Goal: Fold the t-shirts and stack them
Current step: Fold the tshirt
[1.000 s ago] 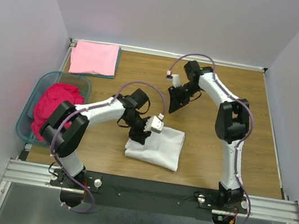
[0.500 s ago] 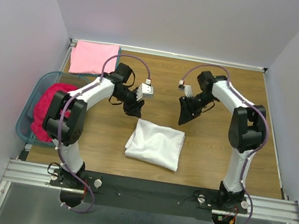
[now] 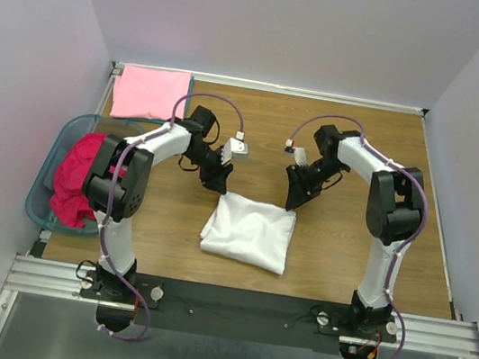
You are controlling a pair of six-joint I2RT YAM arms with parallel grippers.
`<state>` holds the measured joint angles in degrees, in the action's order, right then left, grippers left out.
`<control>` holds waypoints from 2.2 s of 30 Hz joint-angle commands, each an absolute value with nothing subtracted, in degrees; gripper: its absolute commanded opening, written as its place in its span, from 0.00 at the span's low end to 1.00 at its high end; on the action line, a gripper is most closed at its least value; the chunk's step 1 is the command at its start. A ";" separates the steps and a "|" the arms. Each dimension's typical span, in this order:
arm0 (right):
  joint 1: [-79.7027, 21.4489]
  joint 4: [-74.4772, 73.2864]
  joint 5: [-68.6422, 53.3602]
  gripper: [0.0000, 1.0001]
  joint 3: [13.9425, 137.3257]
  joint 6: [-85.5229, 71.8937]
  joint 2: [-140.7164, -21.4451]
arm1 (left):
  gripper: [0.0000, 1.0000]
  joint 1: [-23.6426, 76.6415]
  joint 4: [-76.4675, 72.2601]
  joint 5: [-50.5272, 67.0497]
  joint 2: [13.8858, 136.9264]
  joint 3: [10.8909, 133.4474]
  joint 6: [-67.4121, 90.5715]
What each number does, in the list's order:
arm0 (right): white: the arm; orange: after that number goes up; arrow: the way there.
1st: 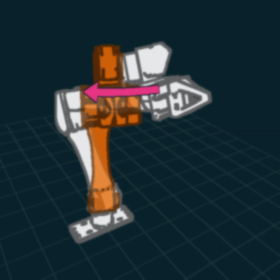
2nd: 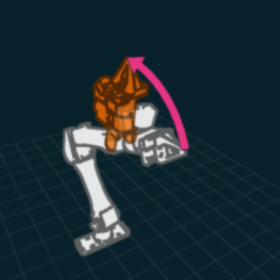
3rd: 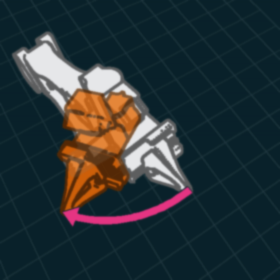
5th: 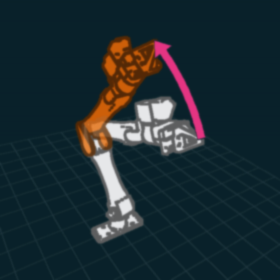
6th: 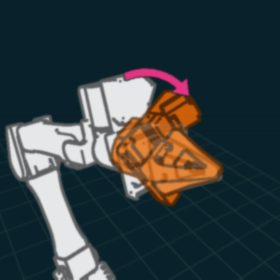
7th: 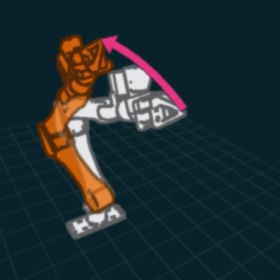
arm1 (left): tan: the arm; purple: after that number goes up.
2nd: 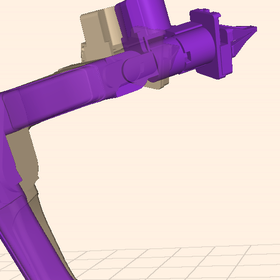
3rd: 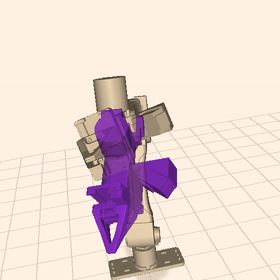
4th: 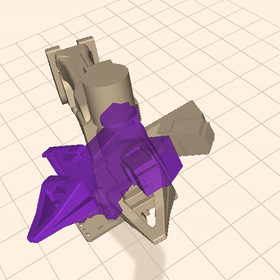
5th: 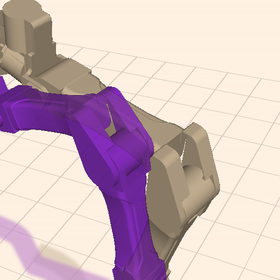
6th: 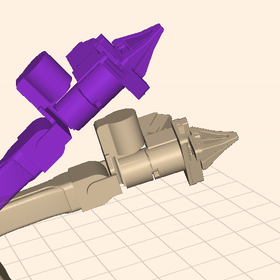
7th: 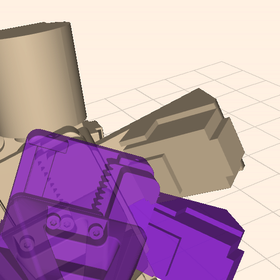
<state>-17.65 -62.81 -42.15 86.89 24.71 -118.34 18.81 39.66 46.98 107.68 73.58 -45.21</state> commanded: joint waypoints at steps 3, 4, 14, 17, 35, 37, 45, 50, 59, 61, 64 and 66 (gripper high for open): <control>-18.54 -61.79 -43.24 0.51 85.08 26.63 -116.63 | 0.51 18.46 44.56 51.32 109.51 75.23 -49.22; -18.54 -61.87 -43.24 0.51 84.99 26.80 -116.63 | 0.51 18.54 45.00 51.42 109.60 75.23 -49.39; -18.54 -61.79 -39.38 0.21 85.78 27.60 -117.33 | 0.04 18.28 46.67 53.35 109.43 76.81 -51.24; -18.54 -61.79 -37.80 0.05 86.57 27.69 -117.42 | 0.00 17.40 46.67 53.17 107.67 77.78 -50.10; -17.49 -60.91 -31.73 0.01 94.56 25.76 -120.76 | 0.00 14.94 36.30 45.88 111.09 77.78 -44.39; -17.40 -60.82 -31.73 0.01 96.93 24.70 -121.99 | 0.00 14.94 35.25 45.44 112.23 78.48 -43.77; -17.40 -55.55 -25.85 0.09 101.86 18.82 -125.68 | 0.00 14.77 29.89 43.77 115.40 81.65 -38.51; -16.97 -54.49 -23.64 0.48 106.08 15.65 -124.81 | 0.41 12.40 28.05 45.17 112.78 82.45 -34.29; -15.82 -51.69 -44.79 0.97 98.84 3.02 -112.95 | 0.79 11.94 18.38 57.29 94.93 69.37 -14.87; -17.48 -48.35 -53.50 1.00 92.93 0.36 -109.54 | 0.88 13.44 13.40 62.47 92.13 65.32 -6.31; -20.29 -41.87 -60.27 1.00 82.64 -5.87 -105.05 | 0.92 17.57 2.86 66.60 88.43 53.65 6.37; -22.31 -38.25 -63.79 1.00 77.12 -9.99 -104.07 | 0.92 21.86 -0.77 65.93 87.19 50.99 9.83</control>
<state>-18.74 -46.65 -50.41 85.30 -0.12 -105.51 16.91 9.39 60.03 88.25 57.12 -5.34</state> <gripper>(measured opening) 0.996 0.919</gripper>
